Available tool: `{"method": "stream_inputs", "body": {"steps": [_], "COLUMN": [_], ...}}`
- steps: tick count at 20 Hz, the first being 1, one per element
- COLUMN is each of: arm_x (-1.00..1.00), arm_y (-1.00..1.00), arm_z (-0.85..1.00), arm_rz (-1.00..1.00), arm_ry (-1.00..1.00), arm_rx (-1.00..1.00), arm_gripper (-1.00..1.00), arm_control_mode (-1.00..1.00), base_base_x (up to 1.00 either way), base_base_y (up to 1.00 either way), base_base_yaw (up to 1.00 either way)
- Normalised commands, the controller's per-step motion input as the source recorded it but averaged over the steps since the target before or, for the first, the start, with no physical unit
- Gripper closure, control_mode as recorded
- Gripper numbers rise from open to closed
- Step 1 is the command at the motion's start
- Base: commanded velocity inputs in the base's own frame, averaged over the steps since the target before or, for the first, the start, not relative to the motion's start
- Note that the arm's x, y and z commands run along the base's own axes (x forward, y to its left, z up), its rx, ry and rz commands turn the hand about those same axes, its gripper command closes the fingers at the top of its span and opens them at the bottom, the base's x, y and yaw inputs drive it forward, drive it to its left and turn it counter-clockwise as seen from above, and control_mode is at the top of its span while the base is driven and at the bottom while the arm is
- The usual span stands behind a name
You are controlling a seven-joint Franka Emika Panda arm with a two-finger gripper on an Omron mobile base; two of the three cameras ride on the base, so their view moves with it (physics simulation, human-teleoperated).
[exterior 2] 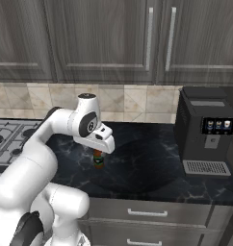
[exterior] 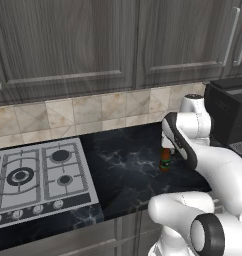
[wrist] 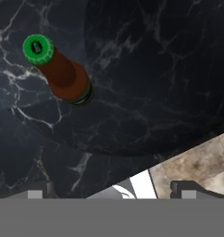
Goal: Move the drinks to the dining counter.
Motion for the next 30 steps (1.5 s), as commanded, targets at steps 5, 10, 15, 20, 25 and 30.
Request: {"method": "stream_inputs", "body": {"steps": [5, 10, 15, 20, 25, 30], "arm_x": [0.30, 0.15, 0.06, 0.00, 0.00, 0.03], "arm_y": [0.00, 0.00, 0.00, 0.01, 0.02, 0.01], "arm_z": [-0.01, -0.18, -0.07, 0.00, 0.00, 0.00], "arm_rz": [0.03, 0.08, 0.13, 0.17, 0.14, 0.18], "arm_ry": [0.04, 0.03, 0.00, 0.00, 0.00, -0.01], "arm_rx": [0.00, 0.03, 0.02, 0.00, 0.00, 0.00], "arm_gripper": [-1.00, -1.00, -1.00, -1.00, -1.00, -1.00], "arm_control_mode": [-1.00, -1.00, -1.00, -1.00, -1.00, -1.00], "base_base_x": [0.00, 0.00, 0.00, 0.00, 0.00, 0.00], "base_base_y": [0.00, 0.00, 0.00, 0.00, 0.00, 0.00], "base_base_yaw": [0.00, 0.00, 0.00, 0.00, 0.00, 0.00]}}
